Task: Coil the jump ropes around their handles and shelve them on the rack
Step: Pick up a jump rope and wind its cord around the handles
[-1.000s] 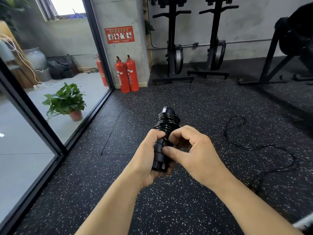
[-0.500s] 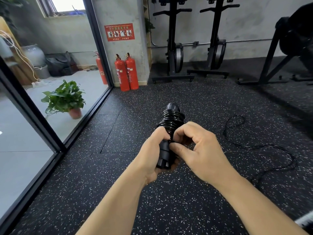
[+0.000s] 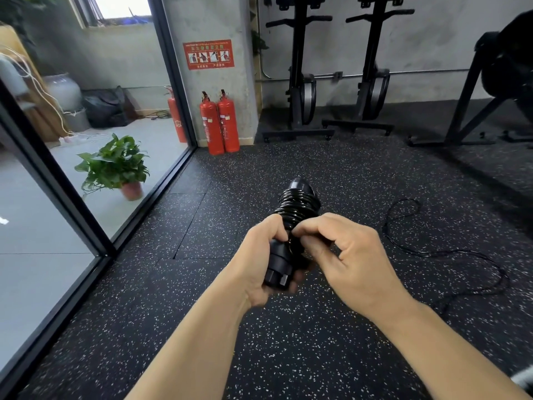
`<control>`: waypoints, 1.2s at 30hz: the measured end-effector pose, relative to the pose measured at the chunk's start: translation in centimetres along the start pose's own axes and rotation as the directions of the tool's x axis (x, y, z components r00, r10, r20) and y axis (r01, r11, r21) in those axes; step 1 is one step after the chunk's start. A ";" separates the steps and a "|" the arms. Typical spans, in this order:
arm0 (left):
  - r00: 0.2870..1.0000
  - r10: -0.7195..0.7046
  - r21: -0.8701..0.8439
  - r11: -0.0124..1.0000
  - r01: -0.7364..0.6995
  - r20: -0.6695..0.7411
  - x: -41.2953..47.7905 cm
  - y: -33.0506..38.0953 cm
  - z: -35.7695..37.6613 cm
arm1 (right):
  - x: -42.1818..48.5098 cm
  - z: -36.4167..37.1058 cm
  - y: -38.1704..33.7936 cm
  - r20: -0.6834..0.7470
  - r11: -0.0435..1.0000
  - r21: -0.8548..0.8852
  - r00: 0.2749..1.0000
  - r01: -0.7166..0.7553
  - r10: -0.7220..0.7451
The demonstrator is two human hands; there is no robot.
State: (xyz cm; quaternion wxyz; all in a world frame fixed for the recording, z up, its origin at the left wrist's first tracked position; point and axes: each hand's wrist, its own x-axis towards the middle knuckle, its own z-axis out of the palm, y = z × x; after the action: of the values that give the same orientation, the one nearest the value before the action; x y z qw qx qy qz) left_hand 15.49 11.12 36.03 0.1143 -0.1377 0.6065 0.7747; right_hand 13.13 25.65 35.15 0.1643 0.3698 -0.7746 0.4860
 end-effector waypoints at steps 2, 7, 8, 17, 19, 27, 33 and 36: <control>1.000 -0.023 0.003 1.000 0.023 0.012 0.1 -0.1 0.0 | 0.0 -0.2 0.2 0.001 0.999 -0.034 1.000 0.020 -0.020; 0.998 -0.053 0.004 0.999 0.053 0.035 0.3 -0.1 -0.1 | 0.2 -0.1 0.4 0.035 0.941 -0.305 0.989 0.144 -0.140; 0.997 -0.060 0.011 0.998 0.059 0.047 0.3 -0.1 -0.1 | 0.2 -0.2 0.3 0.047 0.926 -0.340 0.986 0.164 -0.157; 0.985 -0.142 0.121 0.984 0.130 0.097 0.3 -0.3 -0.6 | -0.3 0.0 0.8 0.164 0.853 -0.454 0.965 0.259 -0.206; 0.981 -0.161 0.147 0.979 0.144 0.106 0.3 -0.4 -0.7 | -0.5 0.2 1.1 0.189 0.833 -0.483 0.961 0.271 -0.203; 0.980 -0.185 0.228 0.959 0.165 0.069 0.5 -0.9 -0.8 | -1.1 0.7 1.4 0.210 0.780 -0.554 0.955 0.291 -0.208; 0.980 -0.185 0.239 0.957 0.164 0.071 0.7 -0.7 -0.2 | -0.9 0.3 2.1 0.206 0.782 -0.550 0.955 0.295 -0.215; 0.977 -0.199 0.233 0.956 0.177 0.074 0.8 -0.7 0.1 | -0.6 0.2 2.3 0.201 0.787 -0.541 0.954 0.296 -0.221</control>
State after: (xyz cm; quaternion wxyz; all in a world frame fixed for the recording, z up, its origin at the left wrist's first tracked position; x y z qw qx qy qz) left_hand 14.96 11.37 35.08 0.2314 -0.1434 0.6683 0.6923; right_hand 11.84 26.31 33.27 0.2820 0.4372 -0.8342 0.1829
